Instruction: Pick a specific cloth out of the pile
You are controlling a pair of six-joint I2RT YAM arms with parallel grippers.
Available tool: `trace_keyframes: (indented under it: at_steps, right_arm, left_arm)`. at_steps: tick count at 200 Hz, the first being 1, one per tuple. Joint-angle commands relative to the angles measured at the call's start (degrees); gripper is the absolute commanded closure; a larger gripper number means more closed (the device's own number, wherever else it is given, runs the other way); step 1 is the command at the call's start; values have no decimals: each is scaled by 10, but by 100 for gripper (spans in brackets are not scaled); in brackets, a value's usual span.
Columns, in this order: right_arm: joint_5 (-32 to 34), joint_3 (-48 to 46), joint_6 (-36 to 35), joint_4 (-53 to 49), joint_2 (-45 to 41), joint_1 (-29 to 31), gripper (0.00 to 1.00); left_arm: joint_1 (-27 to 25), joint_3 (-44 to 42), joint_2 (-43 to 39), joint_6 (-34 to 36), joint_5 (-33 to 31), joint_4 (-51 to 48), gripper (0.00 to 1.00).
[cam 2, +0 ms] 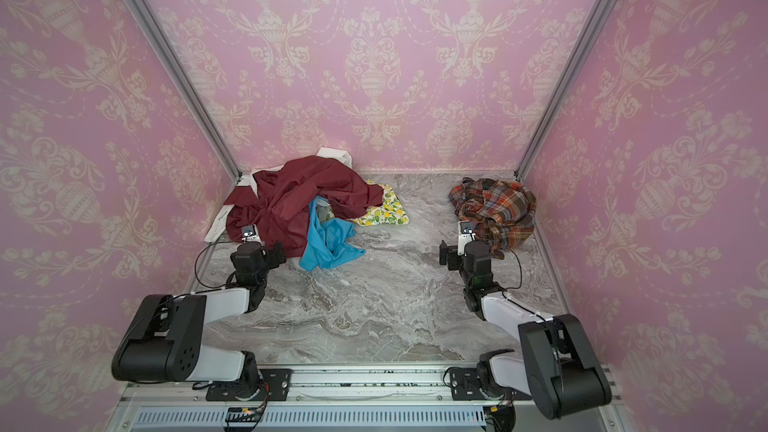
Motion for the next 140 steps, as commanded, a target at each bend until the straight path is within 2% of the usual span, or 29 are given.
trace_keyframes:
  at_steps: [1,36,56,62,71,86,93,108,123,140]
  right_arm:
    - [8,-3,-16,96,35,-13,0]
    - [-13,-11,1,149,77,-40,0]
    - [-11,-14,11,246,155,-48,0]
    - [-16,-3,19,189,135,-54,0]
    - [-43,21,25,104,115,-67,0]
    - [-50,1,27,193,141,-71,0]
    - [-49,4,26,172,135,-71,0]
    - [-50,2,27,185,139,-71,0]
    - [-50,-1,26,188,138,-71,0]
    - [-51,0,26,185,137,-71,0]
  left_arm:
    - [7,-9,10,34,21,87,1]
    - [10,-24,56,47,54,151,1]
    - [11,-19,119,66,93,212,1]
    - [11,-12,125,64,83,215,1]
    - [12,2,108,48,68,152,1]
    - [12,-2,115,52,69,174,1]
    - [12,-7,126,58,67,208,1]
    - [12,0,112,50,64,166,1]
    - [12,-11,123,57,65,207,1]
    - [13,-12,119,56,66,202,1]
